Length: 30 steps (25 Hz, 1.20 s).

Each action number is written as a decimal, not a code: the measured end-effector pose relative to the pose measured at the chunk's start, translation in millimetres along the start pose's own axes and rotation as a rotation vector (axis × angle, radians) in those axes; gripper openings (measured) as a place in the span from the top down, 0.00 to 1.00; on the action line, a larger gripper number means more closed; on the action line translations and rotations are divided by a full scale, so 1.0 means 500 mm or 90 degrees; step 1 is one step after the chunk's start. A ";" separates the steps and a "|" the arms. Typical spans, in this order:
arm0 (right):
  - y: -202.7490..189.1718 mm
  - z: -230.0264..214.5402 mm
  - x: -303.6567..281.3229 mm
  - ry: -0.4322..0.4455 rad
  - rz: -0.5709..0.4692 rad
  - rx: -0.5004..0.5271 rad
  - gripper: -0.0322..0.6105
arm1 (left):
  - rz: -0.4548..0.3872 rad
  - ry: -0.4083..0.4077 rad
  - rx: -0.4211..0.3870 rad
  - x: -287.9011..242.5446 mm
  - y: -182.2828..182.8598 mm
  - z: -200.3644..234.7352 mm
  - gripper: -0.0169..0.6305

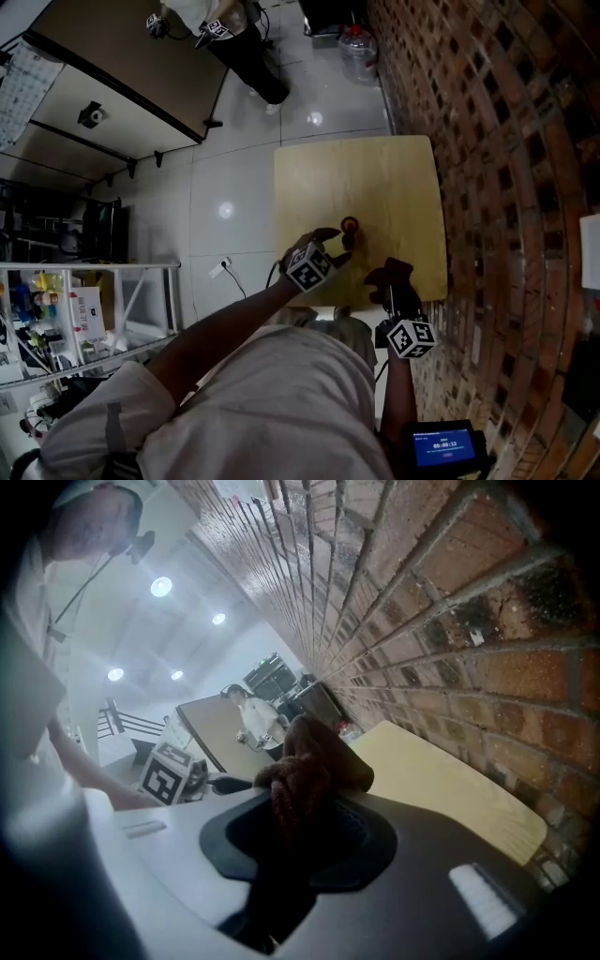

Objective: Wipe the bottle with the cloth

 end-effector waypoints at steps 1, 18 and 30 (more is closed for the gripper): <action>-0.002 -0.002 -0.001 0.000 0.001 0.001 0.83 | -0.001 0.003 0.005 0.004 0.005 -0.001 0.55; 0.010 -0.009 -0.135 0.033 0.022 0.033 0.83 | 0.053 0.034 -0.002 -0.022 0.044 0.041 0.66; -0.021 0.025 -0.291 0.145 0.064 -0.008 0.83 | 0.035 -0.025 -0.080 -0.030 0.040 0.014 0.71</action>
Point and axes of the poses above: the fingertips, and each gripper's own axes: x backward along the fingers, z to its left, y out of its top, the point moved 3 cm from there along x, backward along the fingers, and after that the axes turned 10 degrees about -z, right-handed, at the moved point
